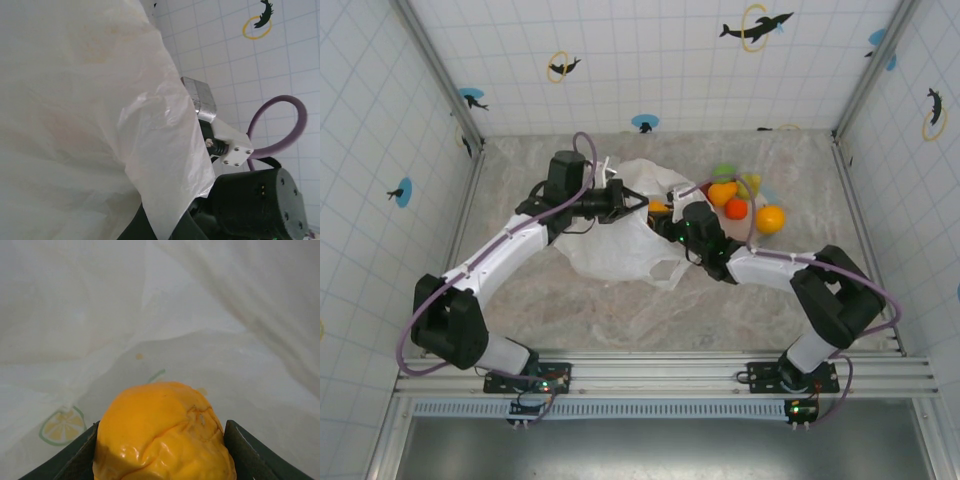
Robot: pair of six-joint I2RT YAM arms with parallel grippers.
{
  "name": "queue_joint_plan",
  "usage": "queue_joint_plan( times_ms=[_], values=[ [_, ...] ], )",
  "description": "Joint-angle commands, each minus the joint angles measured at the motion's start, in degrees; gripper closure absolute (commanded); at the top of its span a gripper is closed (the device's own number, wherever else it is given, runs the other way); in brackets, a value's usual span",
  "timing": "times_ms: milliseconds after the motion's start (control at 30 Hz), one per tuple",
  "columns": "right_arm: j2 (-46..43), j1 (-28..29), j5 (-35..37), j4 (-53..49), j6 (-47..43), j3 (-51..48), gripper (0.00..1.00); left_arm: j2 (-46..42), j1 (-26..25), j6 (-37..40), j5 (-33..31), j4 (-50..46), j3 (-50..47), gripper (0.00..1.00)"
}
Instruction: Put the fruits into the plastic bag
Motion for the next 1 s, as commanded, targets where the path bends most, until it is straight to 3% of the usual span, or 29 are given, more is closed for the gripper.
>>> queue_joint_plan(
  times_ms=[0,233,500,700,967],
  values=[
    [1.65,0.35,4.97,6.50,9.91,-2.04,0.52,1.42,-0.37,-1.47,1.79,4.13,-2.19,1.00],
    [4.97,0.26,5.48,7.01,18.61,-3.07,0.52,3.75,-0.46,-3.94,1.37,10.66,-4.31,1.00],
    [12.08,1.61,1.96,4.43,25.24,4.00,0.48,6.33,-1.07,-5.25,1.75,14.08,-4.51,1.00],
    [16.01,1.10,-5.51,8.16,29.20,8.99,0.39,7.02,-1.04,-5.19,2.28,14.74,-4.93,1.00],
    [18.76,-0.14,-15.98,7.75,29.28,13.47,0.18,6.78,-0.81,-4.14,2.71,14.96,-5.66,1.00]
  ],
)
